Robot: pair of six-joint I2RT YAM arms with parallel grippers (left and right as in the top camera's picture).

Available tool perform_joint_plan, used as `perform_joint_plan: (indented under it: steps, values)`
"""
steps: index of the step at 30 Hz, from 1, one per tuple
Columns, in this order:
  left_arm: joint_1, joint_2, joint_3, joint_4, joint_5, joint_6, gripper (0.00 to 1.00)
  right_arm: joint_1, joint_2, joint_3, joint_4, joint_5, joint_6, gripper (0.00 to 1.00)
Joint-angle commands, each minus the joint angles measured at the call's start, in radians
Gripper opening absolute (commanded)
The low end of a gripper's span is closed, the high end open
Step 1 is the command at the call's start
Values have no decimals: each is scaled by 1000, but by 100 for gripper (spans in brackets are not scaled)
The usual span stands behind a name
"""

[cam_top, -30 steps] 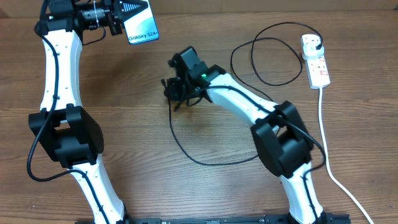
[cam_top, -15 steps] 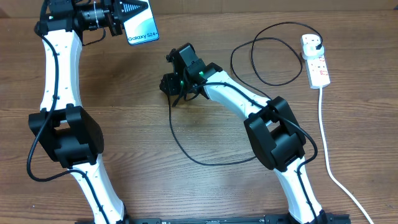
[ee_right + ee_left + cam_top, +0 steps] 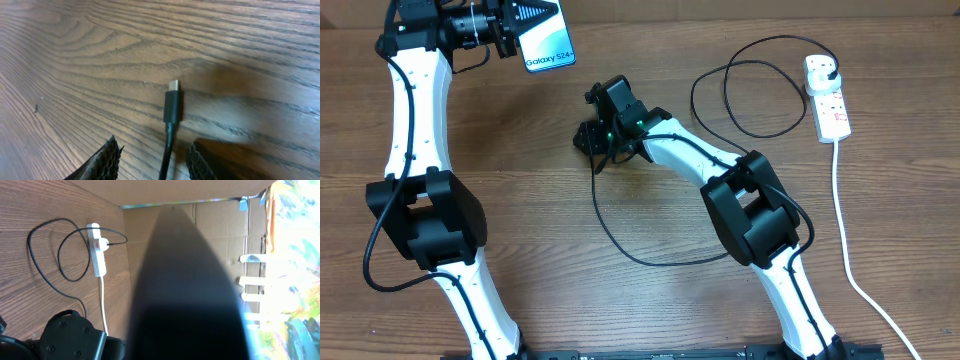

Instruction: Plug charger to phone and switch on socket

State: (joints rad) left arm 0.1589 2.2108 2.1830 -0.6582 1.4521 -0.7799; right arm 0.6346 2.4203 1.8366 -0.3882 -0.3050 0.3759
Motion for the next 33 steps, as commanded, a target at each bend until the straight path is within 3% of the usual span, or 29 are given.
perform_joint_plan:
  steps: [1, 17, 27, 33]
  values:
    - [-2, -20, 5, 4, 42, -1, 4, -2, 45, 21, 5, -50, 48, 43]
    - [-16, -20, 5, -24, 42, 43, 4, -9, 130, 20, -7, -85, 152, 39]
    - [-18, -20, 5, -25, 42, 43, 4, -13, 188, 20, -30, -32, 152, 31]
    - [-18, -20, 5, -25, 42, 43, 4, 0, 195, 19, -64, 116, 152, 25]
